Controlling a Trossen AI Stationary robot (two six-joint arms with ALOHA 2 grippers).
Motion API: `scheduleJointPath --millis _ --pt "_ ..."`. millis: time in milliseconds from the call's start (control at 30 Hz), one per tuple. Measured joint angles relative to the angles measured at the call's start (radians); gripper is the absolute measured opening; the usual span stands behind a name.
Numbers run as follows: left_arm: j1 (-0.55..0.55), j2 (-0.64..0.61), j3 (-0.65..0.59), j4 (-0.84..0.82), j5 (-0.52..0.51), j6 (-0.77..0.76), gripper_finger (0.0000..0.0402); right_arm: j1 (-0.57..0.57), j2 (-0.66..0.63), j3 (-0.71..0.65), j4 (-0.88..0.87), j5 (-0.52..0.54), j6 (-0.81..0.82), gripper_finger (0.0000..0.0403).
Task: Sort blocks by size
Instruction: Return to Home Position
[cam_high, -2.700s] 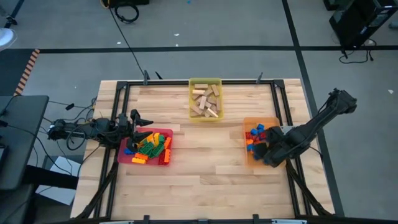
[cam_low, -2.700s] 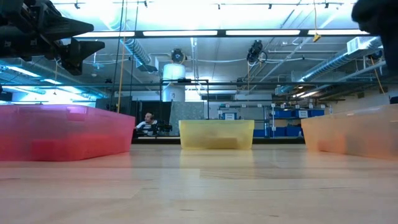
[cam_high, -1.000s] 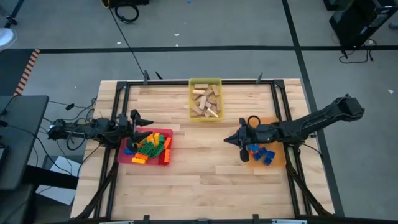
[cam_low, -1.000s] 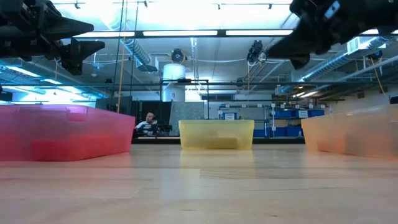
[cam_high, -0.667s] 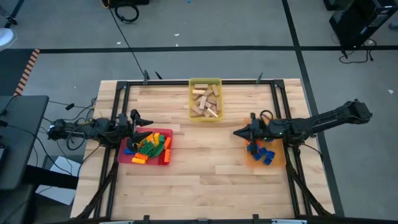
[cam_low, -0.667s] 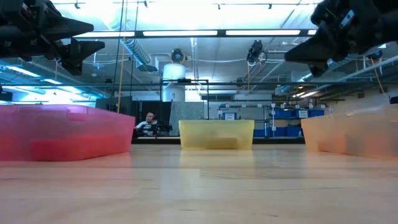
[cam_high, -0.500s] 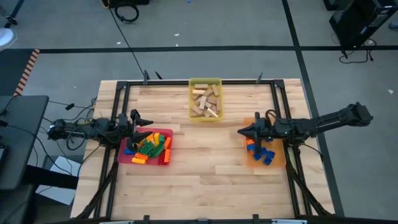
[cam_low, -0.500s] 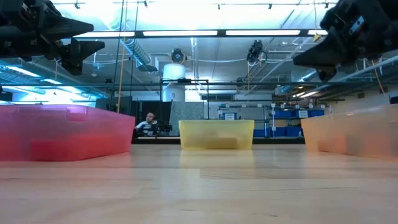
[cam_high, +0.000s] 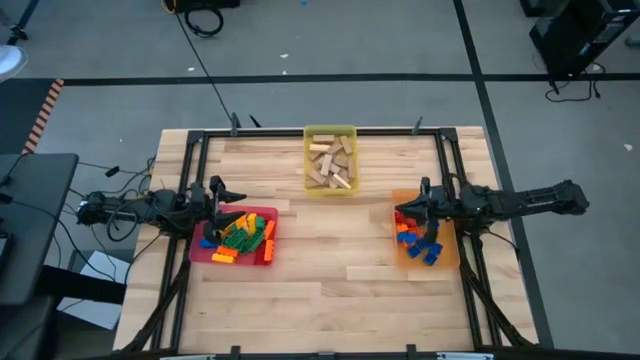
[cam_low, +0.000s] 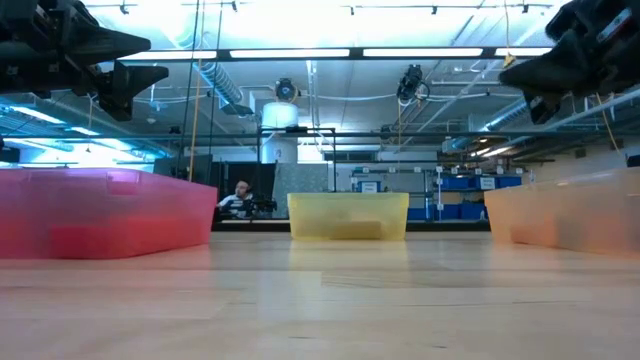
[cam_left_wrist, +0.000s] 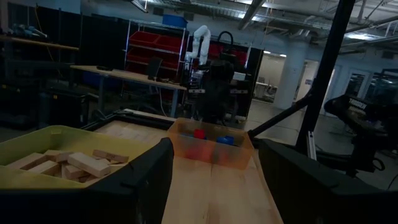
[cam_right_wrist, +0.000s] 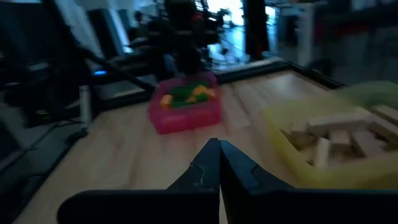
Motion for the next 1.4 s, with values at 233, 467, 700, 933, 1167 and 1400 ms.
scheduleJointPath --millis 233,467,700,933,1167,1400 --pt "0.0 0.0 0.0 0.0 0.0 0.0 0.0245 -0.01 -0.136 0.0 -0.015 -0.122 -0.08 0.0009" --pt "0.0 0.0 0.0 0.0 0.0 0.0 0.0245 -0.077 -0.206 -0.104 0.068 -0.195 -0.045 0.0009" --pt "0.0 0.0 0.0 0.0 0.0 0.0 0.0245 -0.131 -0.246 -0.139 0.06 -0.24 -0.037 0.0009" --pt "0.0 0.0 0.0 0.0 0.0 0.0 0.0245 -0.169 -0.268 -0.139 0.046 -0.26 -0.066 0.0012" --pt "0.0 0.0 0.0 0.0 0.0 0.0 0.0245 -0.169 -0.267 -0.139 0.032 -0.251 -0.075 0.0029" --pt "0.0 0.0 0.0 0.0 0.0 0.0 0.0245 -0.169 -0.267 -0.139 0.038 -0.248 -0.072 0.0035"
